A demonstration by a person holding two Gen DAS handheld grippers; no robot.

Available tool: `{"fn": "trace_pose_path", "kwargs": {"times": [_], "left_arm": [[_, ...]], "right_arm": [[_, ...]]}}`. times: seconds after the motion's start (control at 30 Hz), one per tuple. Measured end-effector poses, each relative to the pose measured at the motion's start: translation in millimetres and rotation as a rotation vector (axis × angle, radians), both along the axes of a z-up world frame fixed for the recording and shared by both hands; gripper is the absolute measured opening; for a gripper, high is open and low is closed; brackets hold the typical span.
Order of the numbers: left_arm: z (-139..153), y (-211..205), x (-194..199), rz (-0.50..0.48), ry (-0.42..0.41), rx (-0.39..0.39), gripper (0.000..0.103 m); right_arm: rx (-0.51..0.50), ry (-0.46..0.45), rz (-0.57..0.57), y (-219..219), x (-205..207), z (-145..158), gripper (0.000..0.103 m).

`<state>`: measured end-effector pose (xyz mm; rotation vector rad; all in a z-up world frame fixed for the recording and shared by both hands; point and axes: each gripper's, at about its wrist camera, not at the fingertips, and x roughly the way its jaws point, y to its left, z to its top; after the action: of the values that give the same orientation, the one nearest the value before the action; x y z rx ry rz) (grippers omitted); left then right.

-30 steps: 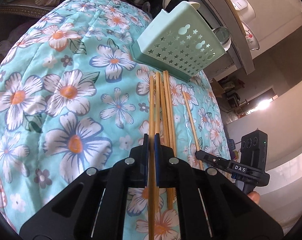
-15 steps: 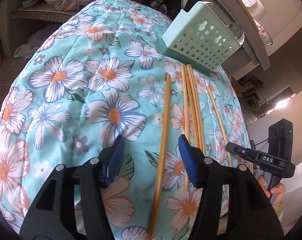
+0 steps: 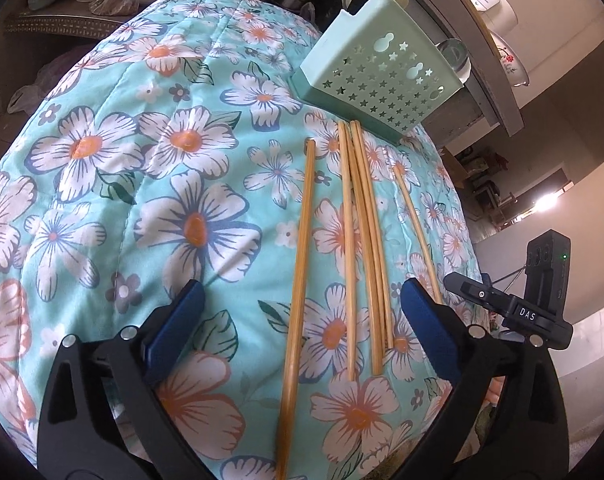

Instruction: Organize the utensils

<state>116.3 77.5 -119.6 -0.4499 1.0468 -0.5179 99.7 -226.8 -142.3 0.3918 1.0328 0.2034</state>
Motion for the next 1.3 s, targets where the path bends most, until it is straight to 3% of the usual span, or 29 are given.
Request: {"fn": "trace_pose_path", "kwargs": {"times": [0.07, 0.3, 0.83, 1.07, 1.13, 1.23, 1.3], "left_arm": [[-0.5, 2.3, 1.3, 0.003, 0.009, -0.017, 0.095], [-1.5, 4.6, 3.0, 0.004, 0.016, -0.033, 0.095], [-0.4, 1.9, 0.9, 0.001, -0.005, -0.012, 0.095], [-0.1, 0.9, 0.4, -0.005, -0.009, -0.002, 0.095], [-0.3, 0.0, 0.5, -0.007, -0.009, 0.005, 0.095], [0.2, -3.2, 0.8, -0.018, -0.015, 0.028, 0.095], [0.4, -4.3, 0.8, -0.02, -0.02, 0.038, 0.095]], "right_arm": [[-0.01, -0.001, 0.017, 2.2, -1.2, -0.1, 0.097], [-0.122, -0.014, 0.045, 18.2, -2.5, -3.0, 0.097], [-0.047, -0.092, 0.052, 5.4, -14.2, -2.5, 0.097], [-0.034, -0.043, 0.085, 5.8, -8.5, 8.0, 0.097], [-0.012, -0.089, 0.099, 8.0, -5.1, 19.3, 0.095], [-0.058, -0.141, 0.105, 15.8, 7.2, 33.2, 0.088], [-0.103, -0.145, 0.104, 21.4, 20.9, 36.0, 0.078]]}}
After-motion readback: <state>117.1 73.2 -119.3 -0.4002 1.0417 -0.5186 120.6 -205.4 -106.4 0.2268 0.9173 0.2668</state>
